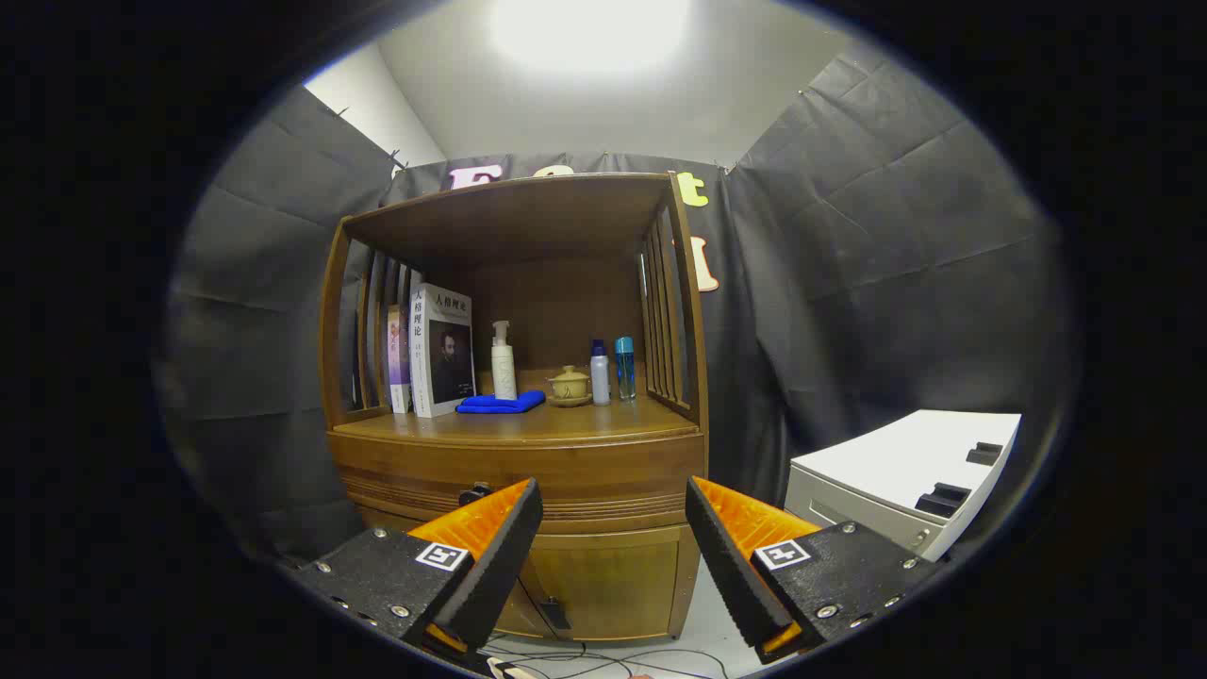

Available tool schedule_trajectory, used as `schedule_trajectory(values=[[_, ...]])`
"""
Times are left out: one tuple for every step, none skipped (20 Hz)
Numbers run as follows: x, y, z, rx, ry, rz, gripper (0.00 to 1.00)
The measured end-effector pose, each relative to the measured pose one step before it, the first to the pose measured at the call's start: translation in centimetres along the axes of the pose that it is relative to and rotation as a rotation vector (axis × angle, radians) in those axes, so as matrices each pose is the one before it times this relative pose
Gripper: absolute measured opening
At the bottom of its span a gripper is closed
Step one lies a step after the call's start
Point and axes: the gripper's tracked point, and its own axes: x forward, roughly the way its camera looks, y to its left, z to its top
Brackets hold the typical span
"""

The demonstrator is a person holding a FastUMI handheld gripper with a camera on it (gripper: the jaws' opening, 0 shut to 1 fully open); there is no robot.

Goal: Pull open the drawer, take out the items inside it, and place them on the countertop above the cabinet.

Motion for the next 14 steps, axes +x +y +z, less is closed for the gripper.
schedule_trajectory(values=[[0.035,0.058,-0.002,-0.00095,0.00292,0.00234,0.95],[-0.037,0.078,-0.233,-0.00128,0.00290,0.00241,0.94],[0.074,0.052,-0.008,-0.00127,0.00248,0.00138,0.94],[0.029,-0.031,-0.051,-0.00053,0.00195,0.00134,0.94],[-0.034,0.047,-0.001,-0.00007,0.00046,0.00210,0.94],[0.035,0.018,-0.056,-0.00039,0.00023,0.00039,0.94],[-0.001,0.008,0.089,-0.00032,-0.00018,0.00016,0.94],[-0.024,0.102,-0.066,0.00033,-0.00031,0.00075,0.94],[0.009,-0.039,0.058,0.00060,-0.00031,0.00035,0.94],[0.026,0.024,-0.041,0.00019,0.00042,0.00077,0.94],[0.007,0.035,0.047,0.00011,-0.00044,0.00112,0.94],[-0.002,0.071,-0.055,-0.00110,-0.00004,0.00063,0.94],[-0.051,-0.002,0.023,-0.00172,-0.00093,0.00076,0.94],[-0.030,0.027,0.021,-0.00170,-0.00074,0.00058,0.94]])
